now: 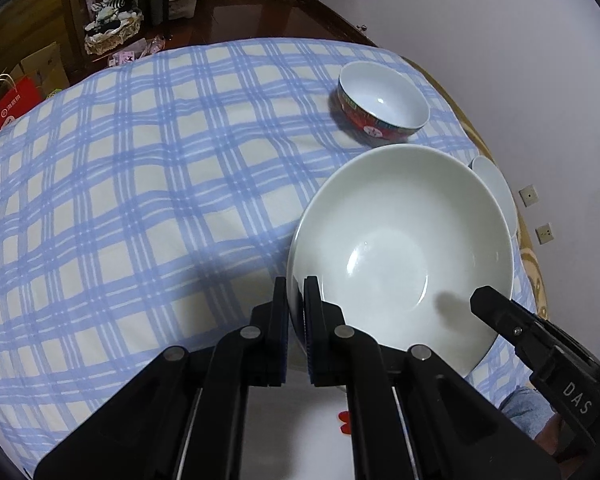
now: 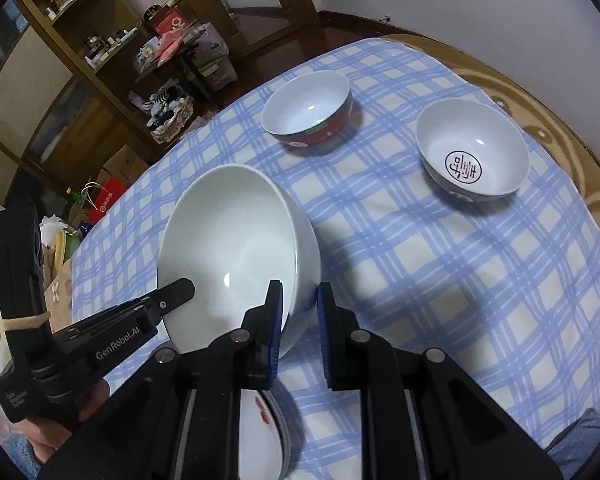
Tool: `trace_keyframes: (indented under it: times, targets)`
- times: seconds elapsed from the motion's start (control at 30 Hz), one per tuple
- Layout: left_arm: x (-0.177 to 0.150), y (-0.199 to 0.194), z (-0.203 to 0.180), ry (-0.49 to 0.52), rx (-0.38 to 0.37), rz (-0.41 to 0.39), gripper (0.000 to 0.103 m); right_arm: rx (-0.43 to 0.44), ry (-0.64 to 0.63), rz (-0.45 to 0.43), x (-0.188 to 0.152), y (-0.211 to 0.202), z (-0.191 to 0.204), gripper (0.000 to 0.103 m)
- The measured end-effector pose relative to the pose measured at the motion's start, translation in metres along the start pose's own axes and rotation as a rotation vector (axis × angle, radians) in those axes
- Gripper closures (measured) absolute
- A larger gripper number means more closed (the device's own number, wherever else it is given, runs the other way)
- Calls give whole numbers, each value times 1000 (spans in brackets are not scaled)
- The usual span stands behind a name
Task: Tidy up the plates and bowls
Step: 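Lift the large white bowl with both tools and carry it toward the plate stack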
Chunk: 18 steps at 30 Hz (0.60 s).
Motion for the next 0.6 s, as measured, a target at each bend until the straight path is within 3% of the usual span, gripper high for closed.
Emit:
trace_keyframes:
  times: [0.27,0.6]
  targets:
    - [-6,31,7,8,30,53,96,-65,-51,92,-10,36,-3,86]
    - [-5,35,9,10,16,38,94,-56,-33,81,-4,42,-7,86]
Point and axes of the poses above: each gripper's, at about its wrist camera, not at the fingertips, and y roughly the way its jaws point, z to its left, x to its top, the point moved 2 cm from there along y, roughly the way its jaws point, and after that the axes turned 4 degrees about -x, right-handed, at the moved point
